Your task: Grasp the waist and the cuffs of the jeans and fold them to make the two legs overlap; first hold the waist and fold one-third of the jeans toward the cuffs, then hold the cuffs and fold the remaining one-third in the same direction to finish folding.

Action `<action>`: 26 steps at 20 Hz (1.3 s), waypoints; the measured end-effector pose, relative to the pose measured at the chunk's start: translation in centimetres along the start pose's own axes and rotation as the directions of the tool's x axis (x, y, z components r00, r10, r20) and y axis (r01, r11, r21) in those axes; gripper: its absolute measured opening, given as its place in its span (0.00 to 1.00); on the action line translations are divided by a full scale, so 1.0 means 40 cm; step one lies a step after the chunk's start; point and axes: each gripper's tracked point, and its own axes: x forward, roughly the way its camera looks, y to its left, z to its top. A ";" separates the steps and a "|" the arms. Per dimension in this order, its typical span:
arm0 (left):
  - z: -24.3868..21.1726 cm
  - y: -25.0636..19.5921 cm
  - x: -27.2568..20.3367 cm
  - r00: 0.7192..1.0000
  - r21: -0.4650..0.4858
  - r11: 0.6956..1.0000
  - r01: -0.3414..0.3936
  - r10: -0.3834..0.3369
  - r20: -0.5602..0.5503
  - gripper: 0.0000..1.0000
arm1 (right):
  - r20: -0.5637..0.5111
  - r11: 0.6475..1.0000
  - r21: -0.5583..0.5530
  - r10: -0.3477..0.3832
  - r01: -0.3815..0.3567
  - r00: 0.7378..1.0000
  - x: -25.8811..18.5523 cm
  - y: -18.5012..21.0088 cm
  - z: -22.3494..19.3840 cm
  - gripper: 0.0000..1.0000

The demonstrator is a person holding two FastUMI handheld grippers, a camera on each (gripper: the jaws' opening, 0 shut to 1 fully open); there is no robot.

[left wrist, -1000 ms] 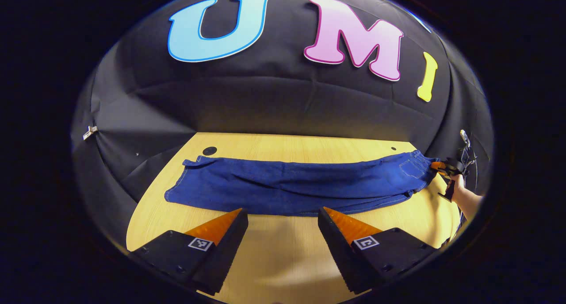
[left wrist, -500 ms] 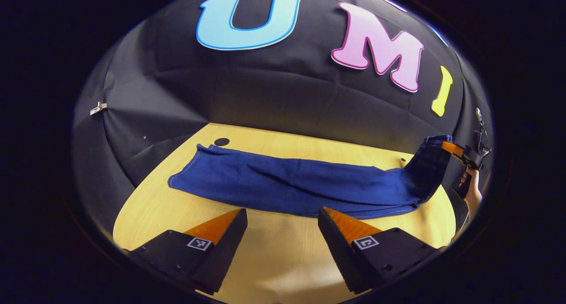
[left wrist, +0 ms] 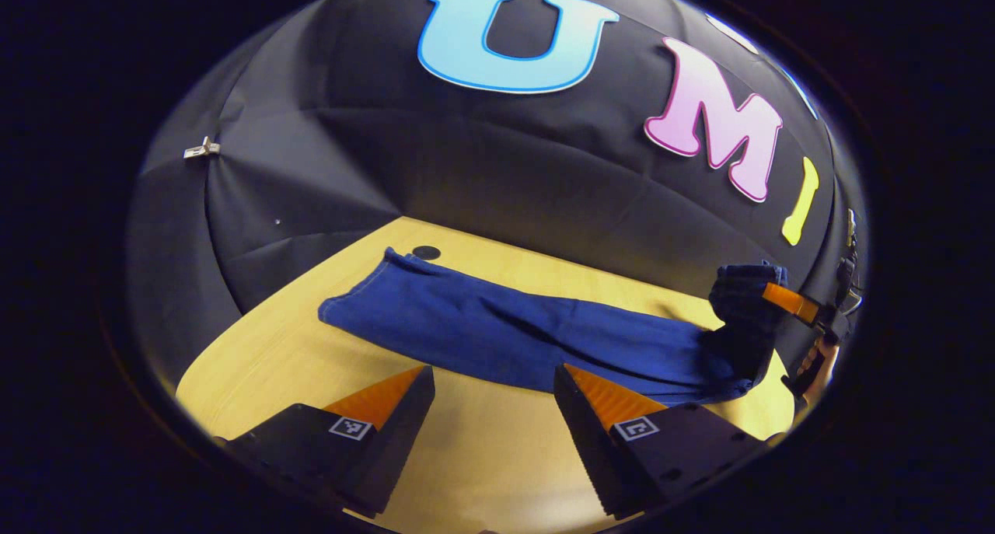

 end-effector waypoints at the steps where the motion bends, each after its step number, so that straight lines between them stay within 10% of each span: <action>1: 0.002 0.030 0.009 1.000 0.008 1.000 -0.013 0.013 0.010 0.97 | -0.020 0.999 -0.013 0.029 -0.029 0.999 -0.001 0.015 -0.032 0.10; 6: 0.042 0.154 0.077 0.995 0.038 0.996 -0.076 0.073 0.062 0.97 | -0.134 0.991 -0.080 0.092 -0.103 0.987 0.004 0.104 -0.203 0.14; 11: 0.094 0.258 0.181 0.988 0.052 0.989 -0.138 0.134 0.076 0.96 | -0.251 0.993 -0.006 0.114 -0.119 0.961 -0.050 0.197 -0.312 1.00; 26: 0.063 0.469 0.431 0.979 0.096 0.988 -0.124 0.137 -0.148 0.94 | -0.213 0.982 0.015 -0.181 0.188 0.960 -0.199 -0.132 -0.276 0.99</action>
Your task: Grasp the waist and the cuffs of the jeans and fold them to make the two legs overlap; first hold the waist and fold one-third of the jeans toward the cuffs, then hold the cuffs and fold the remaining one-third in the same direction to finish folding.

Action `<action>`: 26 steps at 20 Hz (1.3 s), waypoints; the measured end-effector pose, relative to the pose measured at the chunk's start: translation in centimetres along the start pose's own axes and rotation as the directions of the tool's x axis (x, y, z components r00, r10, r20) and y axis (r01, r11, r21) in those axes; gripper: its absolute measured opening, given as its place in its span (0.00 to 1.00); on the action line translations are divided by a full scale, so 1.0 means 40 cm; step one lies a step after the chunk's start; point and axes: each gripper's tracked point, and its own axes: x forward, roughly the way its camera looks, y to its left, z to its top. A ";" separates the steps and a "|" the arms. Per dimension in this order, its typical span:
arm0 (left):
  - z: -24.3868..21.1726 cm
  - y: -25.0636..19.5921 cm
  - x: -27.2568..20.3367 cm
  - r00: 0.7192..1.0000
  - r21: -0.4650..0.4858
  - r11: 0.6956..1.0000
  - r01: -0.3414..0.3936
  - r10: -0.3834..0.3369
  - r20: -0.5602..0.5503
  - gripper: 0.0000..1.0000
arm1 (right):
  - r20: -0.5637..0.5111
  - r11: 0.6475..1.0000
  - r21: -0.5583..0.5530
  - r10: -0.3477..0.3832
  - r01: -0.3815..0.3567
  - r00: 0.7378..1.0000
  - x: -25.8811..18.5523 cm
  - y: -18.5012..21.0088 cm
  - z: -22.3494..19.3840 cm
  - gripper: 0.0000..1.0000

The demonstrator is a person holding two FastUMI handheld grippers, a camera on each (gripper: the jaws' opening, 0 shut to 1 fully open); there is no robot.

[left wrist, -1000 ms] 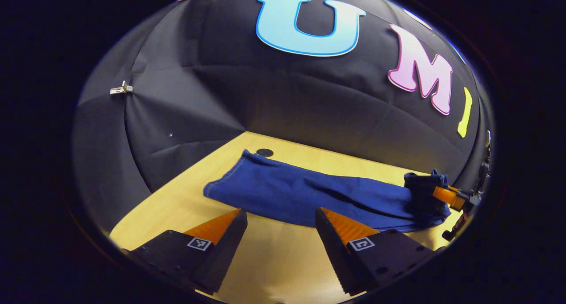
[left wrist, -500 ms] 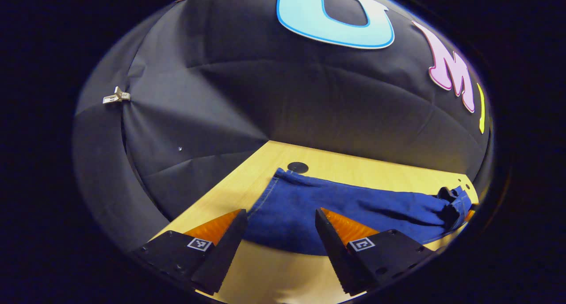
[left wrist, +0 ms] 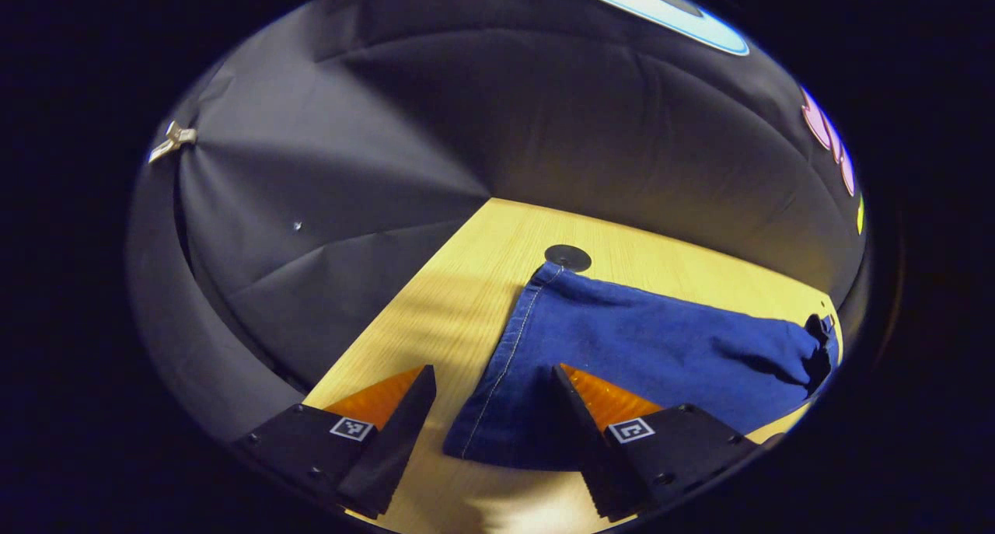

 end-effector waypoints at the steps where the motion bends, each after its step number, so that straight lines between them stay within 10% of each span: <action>1: -0.002 -0.008 0.004 1.000 0.015 1.000 0.006 -0.006 -0.010 0.94 | -0.009 1.000 -0.008 -0.002 0.002 1.000 0.001 -0.008 -0.009 0.99; 4: -0.009 -0.072 -0.030 0.988 0.012 0.990 0.138 -0.137 -0.067 0.94 | -0.039 1.000 -0.017 -0.002 0.001 0.999 0.009 -0.014 -0.039 0.99; 11: -0.037 -0.189 -0.028 0.981 0.119 0.975 0.186 -0.177 -0.085 0.94 | -0.059 0.998 -0.059 0.007 -0.011 0.998 0.005 0.005 -0.077 0.99; 13: -0.025 -0.222 -0.038 0.989 0.061 0.988 0.145 -0.145 -0.005 0.34 | -0.063 0.998 -0.058 0.020 -0.023 0.998 0.000 0.007 -0.076 0.99; 26: 0.041 -0.230 -0.097 0.989 -0.087 0.991 0.106 -0.096 0.114 0.06 | -0.067 0.998 -0.054 0.010 -0.014 0.998 -0.019 -0.049 -0.049 0.96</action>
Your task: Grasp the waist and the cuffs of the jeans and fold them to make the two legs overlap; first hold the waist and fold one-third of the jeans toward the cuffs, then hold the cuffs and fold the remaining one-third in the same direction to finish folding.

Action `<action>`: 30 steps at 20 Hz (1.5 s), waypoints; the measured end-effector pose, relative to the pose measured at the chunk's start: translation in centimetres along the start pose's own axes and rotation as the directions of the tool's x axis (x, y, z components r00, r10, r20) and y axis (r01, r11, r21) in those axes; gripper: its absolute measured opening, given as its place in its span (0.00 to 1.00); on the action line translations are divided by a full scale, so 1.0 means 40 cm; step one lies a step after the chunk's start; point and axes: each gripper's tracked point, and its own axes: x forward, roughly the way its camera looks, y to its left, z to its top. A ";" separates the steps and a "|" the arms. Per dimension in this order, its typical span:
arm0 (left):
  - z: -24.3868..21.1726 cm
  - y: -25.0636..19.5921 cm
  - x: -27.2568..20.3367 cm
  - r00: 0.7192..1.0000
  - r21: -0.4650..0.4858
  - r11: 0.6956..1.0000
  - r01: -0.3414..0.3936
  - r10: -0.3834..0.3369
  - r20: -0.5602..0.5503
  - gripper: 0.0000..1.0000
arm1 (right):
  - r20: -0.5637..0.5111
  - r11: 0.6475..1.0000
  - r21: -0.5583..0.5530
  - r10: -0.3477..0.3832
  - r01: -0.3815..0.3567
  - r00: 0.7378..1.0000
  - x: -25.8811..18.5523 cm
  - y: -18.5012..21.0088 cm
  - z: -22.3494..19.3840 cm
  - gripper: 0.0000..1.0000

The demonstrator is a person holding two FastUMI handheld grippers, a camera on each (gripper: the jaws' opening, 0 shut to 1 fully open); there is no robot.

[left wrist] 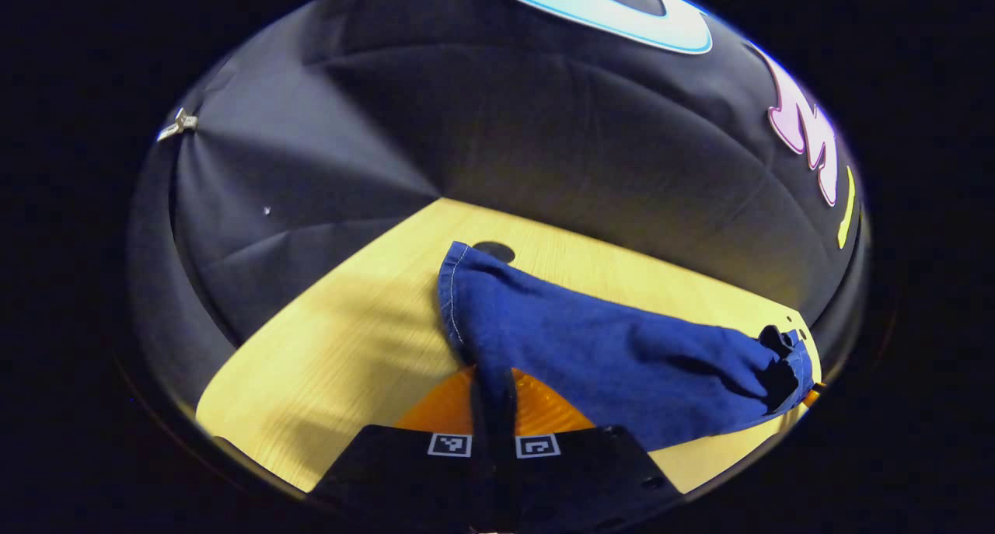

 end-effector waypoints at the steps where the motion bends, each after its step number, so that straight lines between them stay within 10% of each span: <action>1: 0.027 -0.013 -0.021 1.000 -0.005 1.000 0.012 -0.012 0.021 0.06 | 0.004 1.000 -0.001 -0.013 0.013 1.000 -0.005 -0.017 0.007 0.96; 17: 0.310 -0.759 -0.417 0.955 0.190 0.946 0.262 -0.283 0.093 0.06 | 0.136 0.972 0.063 -0.234 0.227 0.963 -0.205 -0.337 0.233 0.96; 30: -0.041 -1.393 -0.424 0.840 0.212 0.813 0.542 -0.522 -0.144 0.07 | 0.114 0.932 0.136 -0.353 0.337 0.929 -0.390 -0.543 0.172 0.96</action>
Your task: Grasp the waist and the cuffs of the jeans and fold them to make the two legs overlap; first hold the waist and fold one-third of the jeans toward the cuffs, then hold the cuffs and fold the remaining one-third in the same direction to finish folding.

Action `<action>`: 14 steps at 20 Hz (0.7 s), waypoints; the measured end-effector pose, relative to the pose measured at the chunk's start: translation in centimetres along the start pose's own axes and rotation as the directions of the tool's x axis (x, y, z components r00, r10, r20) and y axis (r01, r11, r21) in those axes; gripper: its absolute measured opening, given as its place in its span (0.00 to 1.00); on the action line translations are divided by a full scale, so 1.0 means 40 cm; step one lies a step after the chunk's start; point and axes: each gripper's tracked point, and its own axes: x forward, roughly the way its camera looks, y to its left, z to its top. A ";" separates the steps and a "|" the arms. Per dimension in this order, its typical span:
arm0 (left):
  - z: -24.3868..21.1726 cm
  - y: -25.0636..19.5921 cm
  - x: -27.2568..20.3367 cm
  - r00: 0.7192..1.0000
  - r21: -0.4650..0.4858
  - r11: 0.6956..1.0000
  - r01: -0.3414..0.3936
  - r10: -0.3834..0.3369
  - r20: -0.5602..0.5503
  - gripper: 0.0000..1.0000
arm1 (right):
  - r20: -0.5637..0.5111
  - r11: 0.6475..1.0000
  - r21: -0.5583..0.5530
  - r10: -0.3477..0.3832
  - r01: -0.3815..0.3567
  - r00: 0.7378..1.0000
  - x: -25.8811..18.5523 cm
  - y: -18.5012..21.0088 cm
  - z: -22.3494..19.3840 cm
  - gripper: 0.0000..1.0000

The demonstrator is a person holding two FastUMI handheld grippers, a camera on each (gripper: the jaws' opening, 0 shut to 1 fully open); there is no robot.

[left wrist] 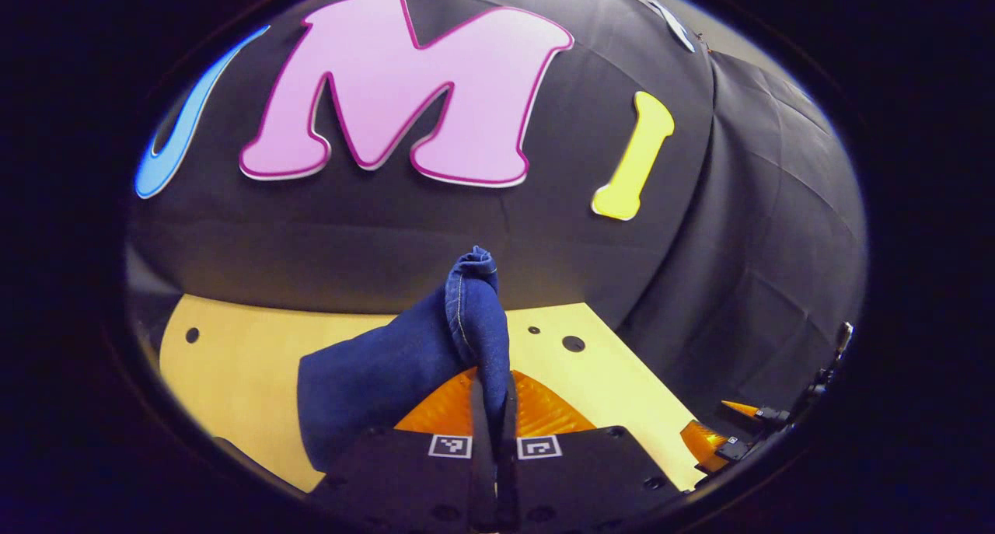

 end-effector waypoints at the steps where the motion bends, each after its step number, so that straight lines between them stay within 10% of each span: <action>1: -0.027 -0.019 0.033 1.000 -0.011 1.000 0.015 -0.015 -0.020 0.06 | -0.009 1.000 -0.002 -0.016 0.016 1.000 -0.017 -0.026 -0.013 0.96; 7: -0.159 -0.053 0.131 0.997 0.144 0.989 -0.031 0.041 -0.071 0.27 | -0.083 0.998 0.044 -0.036 0.040 0.996 -0.101 -0.080 -0.087 0.97; 8: -0.157 -0.059 0.122 0.997 0.159 0.987 -0.032 0.043 -0.062 0.48 | -0.076 0.998 0.046 -0.032 0.035 0.997 -0.110 -0.076 -0.080 0.98; 14: -0.082 -0.013 -0.102 0.993 0.139 0.984 -0.111 0.104 0.062 0.96 | 0.008 0.998 0.028 0.055 -0.055 0.998 -0.178 0.008 0.037 0.99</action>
